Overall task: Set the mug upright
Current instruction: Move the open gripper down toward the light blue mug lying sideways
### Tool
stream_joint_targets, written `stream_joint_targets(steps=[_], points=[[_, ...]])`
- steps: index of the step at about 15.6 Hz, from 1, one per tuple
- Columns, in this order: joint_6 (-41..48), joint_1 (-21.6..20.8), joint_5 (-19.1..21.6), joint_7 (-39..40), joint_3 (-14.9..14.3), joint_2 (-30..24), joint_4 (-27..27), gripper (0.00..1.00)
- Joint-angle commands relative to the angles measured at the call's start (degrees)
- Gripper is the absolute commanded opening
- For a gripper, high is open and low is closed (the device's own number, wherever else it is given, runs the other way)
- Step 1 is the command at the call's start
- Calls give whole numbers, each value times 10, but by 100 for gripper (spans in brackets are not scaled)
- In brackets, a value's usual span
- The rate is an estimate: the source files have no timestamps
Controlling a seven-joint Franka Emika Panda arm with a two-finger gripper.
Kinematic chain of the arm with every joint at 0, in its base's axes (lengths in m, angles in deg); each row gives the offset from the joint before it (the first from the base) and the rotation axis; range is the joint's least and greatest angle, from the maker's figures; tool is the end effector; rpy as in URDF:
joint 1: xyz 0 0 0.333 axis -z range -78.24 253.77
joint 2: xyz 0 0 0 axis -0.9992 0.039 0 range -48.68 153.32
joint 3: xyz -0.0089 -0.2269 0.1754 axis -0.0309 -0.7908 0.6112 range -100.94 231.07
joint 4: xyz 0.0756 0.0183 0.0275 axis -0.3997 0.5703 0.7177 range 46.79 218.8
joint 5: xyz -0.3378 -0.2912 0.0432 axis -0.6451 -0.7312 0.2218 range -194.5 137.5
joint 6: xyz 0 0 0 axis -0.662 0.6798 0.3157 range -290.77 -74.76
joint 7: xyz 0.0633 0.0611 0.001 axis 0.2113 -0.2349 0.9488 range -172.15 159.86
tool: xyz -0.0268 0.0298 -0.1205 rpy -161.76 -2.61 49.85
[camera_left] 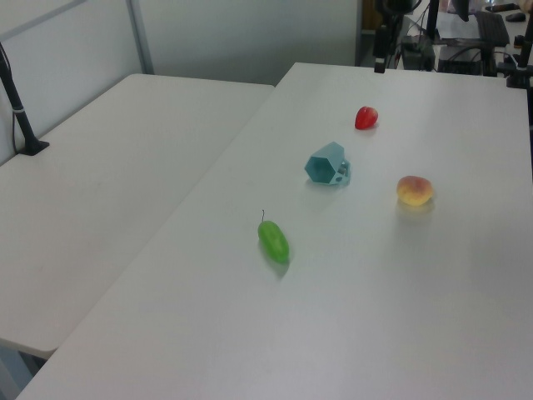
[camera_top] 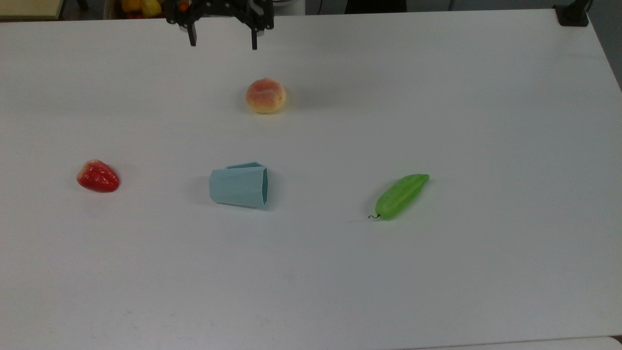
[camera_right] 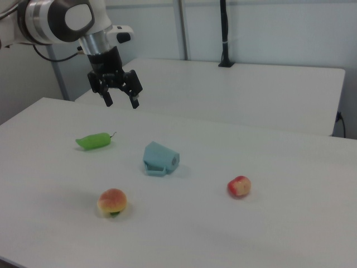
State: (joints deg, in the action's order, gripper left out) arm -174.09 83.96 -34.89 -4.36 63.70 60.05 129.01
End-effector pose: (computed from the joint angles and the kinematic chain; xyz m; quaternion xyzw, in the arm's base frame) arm 0.6628 0.0163 0.5391 0.9967 0.0429 0.0385 0.0568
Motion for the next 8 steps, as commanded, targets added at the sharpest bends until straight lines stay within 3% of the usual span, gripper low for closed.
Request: stream_joint_targets(steps=[1, 5, 8], points=[[-33, -54, -70, -32, -3, 26, -22, 100], [-65, -107, -145, -147, -3, 83, -23, 100], [-107, -126, -176, -218, -3, 122, -22, 100]])
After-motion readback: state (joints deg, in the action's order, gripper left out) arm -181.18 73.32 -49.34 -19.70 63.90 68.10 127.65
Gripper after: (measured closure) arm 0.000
